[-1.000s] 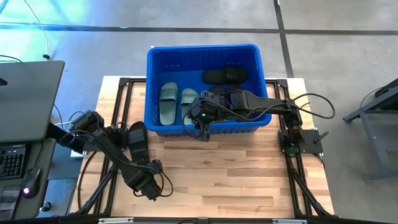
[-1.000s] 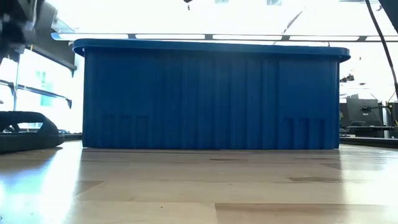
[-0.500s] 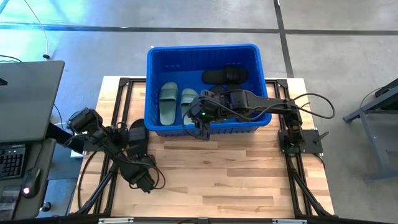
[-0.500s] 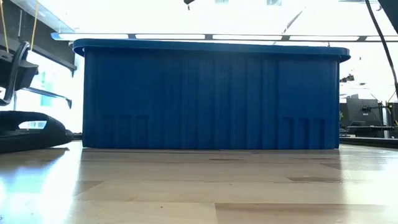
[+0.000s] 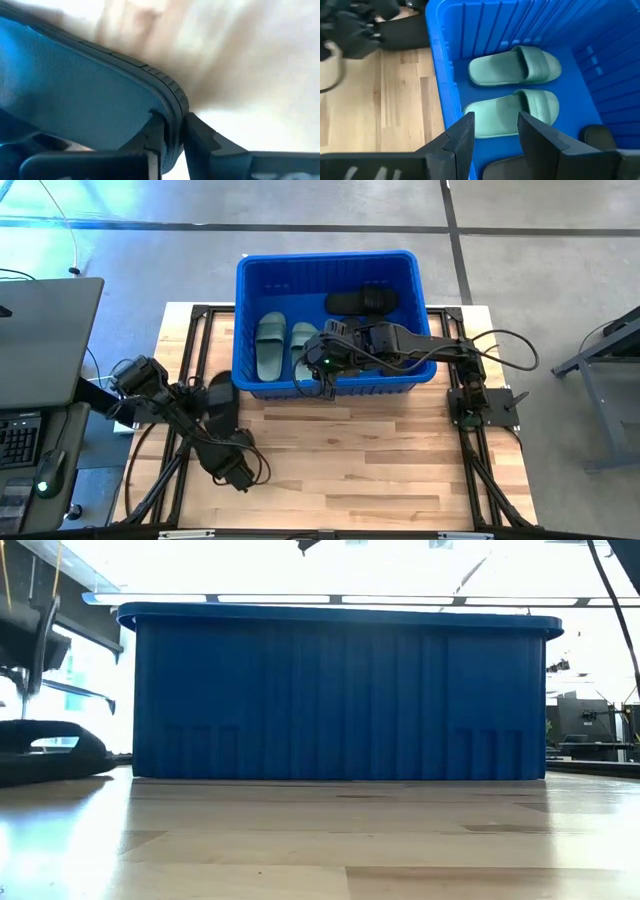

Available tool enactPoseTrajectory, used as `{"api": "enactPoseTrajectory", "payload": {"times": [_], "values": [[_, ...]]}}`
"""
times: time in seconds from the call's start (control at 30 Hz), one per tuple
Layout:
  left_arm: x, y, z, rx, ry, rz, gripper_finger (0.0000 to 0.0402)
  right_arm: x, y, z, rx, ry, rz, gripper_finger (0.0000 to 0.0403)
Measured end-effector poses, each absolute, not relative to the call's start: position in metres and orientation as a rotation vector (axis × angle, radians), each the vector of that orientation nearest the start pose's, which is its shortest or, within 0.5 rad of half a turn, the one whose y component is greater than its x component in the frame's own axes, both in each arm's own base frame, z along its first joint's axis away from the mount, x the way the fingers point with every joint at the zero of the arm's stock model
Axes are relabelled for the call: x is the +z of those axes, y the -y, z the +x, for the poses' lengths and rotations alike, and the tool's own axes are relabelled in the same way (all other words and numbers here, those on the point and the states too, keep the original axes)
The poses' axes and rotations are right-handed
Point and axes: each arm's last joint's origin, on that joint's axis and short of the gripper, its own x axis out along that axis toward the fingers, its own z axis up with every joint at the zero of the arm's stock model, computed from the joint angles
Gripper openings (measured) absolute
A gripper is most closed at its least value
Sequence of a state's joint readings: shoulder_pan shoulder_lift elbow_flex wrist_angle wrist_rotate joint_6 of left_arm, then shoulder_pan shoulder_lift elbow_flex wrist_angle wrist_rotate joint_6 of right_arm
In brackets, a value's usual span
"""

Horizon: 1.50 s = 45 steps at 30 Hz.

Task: Pick and place slides into bin
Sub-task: Put the black slide into the blue bin

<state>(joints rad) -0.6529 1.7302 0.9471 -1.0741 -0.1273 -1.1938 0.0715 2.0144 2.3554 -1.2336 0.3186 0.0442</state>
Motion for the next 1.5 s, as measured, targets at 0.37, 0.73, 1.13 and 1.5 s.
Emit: {"api": "enactPoseTrajectory", "payload": {"times": [0.37,0.73,1.13,1.5], "values": [[0.244,0.182,0.244,0.555,-1.447,-0.296,0.0028,0.41,-0.025,0.398,-0.279,-0.874,-0.163,0.0139],[0.372,0.203,0.243,0.32,-1.157,-0.382,0.0028,0.449,-0.05,0.334,-0.301,-0.9,-0.283,0.0139],[0.467,0.178,0.25,0.219,-0.613,-0.115,0.0024,0.489,-0.049,0.275,-0.338,-0.791,-0.279,0.0139],[0.468,0.072,0.279,0.435,-0.839,0.393,0.0024,0.493,-0.05,0.254,-0.378,-0.787,-0.108,0.0139]]}}
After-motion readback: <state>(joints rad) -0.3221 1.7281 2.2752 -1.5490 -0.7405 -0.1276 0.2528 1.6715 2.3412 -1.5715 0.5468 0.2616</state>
